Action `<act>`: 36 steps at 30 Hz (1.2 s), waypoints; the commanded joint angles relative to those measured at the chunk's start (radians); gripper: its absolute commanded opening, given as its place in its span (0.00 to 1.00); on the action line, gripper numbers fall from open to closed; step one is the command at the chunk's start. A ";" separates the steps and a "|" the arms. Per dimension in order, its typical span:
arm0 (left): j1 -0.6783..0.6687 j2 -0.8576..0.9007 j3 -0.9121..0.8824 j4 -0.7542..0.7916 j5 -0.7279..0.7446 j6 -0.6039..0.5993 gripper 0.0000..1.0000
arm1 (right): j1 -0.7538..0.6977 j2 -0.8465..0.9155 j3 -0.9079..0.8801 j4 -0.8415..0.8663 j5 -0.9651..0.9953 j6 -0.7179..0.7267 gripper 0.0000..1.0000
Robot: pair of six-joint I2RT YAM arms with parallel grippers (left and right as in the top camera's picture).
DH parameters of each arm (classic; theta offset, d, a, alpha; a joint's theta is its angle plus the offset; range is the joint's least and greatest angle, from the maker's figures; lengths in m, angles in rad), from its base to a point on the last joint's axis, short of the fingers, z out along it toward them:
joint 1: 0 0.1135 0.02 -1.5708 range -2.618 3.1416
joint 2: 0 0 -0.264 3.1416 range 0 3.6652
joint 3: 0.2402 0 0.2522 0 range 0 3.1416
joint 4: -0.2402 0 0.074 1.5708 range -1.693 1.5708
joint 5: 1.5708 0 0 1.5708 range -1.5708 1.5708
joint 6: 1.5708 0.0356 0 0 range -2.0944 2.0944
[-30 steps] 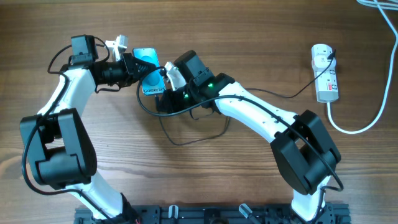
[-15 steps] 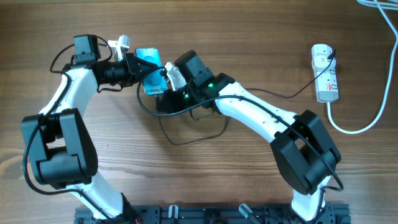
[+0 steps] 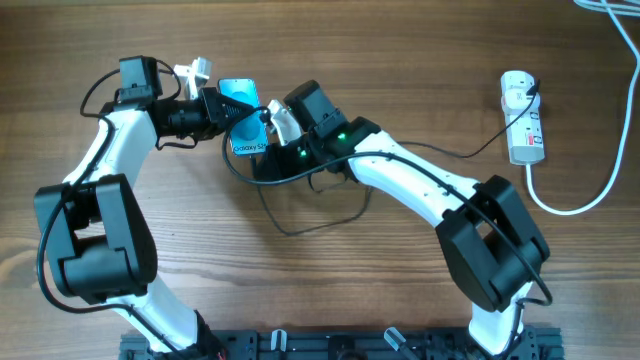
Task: Plug charger to phone and switch on socket
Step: 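Align the plug tip with the phone's bottom port using the right gripper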
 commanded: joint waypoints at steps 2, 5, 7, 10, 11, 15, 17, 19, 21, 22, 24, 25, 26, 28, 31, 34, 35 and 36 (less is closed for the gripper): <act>-0.016 -0.013 -0.003 -0.020 0.061 0.056 0.04 | -0.046 -0.019 0.020 0.058 0.012 0.008 0.04; -0.017 -0.013 -0.003 -0.024 0.062 0.056 0.04 | -0.051 -0.019 0.020 0.080 -0.004 0.026 0.04; -0.017 -0.013 -0.003 -0.026 0.062 0.056 0.04 | -0.051 -0.019 0.020 0.096 -0.004 0.026 0.04; -0.017 -0.013 -0.003 -0.029 0.063 0.056 0.04 | -0.051 -0.019 0.020 0.122 -0.004 0.034 0.04; -0.017 -0.013 -0.003 -0.029 0.069 0.056 0.04 | -0.051 -0.019 0.020 0.126 -0.003 0.034 0.04; -0.017 -0.013 -0.003 -0.028 0.085 0.053 0.04 | -0.051 -0.019 0.020 0.126 0.014 0.033 0.04; -0.017 -0.013 -0.003 -0.031 0.085 0.053 0.04 | -0.051 -0.019 0.020 0.127 0.047 0.034 0.04; -0.017 -0.013 -0.003 -0.031 0.085 0.053 0.04 | -0.051 -0.019 0.020 0.140 0.053 0.029 0.04; -0.017 -0.013 -0.003 -0.031 0.085 0.053 0.04 | -0.051 -0.019 0.020 0.163 0.053 0.026 0.04; -0.017 -0.013 -0.003 -0.031 0.085 0.053 0.04 | -0.052 -0.019 0.020 0.182 0.053 0.028 0.04; -0.017 -0.013 -0.003 -0.031 0.085 0.053 0.04 | -0.054 -0.019 0.020 0.206 0.057 0.047 0.04; -0.017 -0.013 -0.003 -0.031 0.085 0.053 0.04 | -0.055 -0.019 0.020 0.214 0.064 0.053 0.04; -0.017 -0.013 -0.003 -0.031 0.085 0.053 0.04 | -0.055 -0.019 0.020 0.224 0.064 0.053 0.04; -0.017 -0.013 -0.003 -0.031 0.085 0.053 0.04 | -0.055 -0.019 0.020 0.246 0.064 0.053 0.04; -0.017 -0.013 -0.003 -0.031 0.085 0.053 0.04 | -0.060 -0.019 0.020 0.263 0.064 0.055 0.04; -0.019 -0.013 -0.003 -0.031 0.085 0.053 0.04 | -0.075 -0.019 0.020 0.289 0.063 0.092 0.04; -0.023 -0.013 -0.003 -0.031 0.085 0.053 0.04 | -0.079 -0.019 0.020 0.301 0.063 0.103 0.04; -0.028 -0.013 -0.003 -0.031 0.085 0.053 0.04 | -0.081 -0.019 0.020 0.311 0.063 0.105 0.04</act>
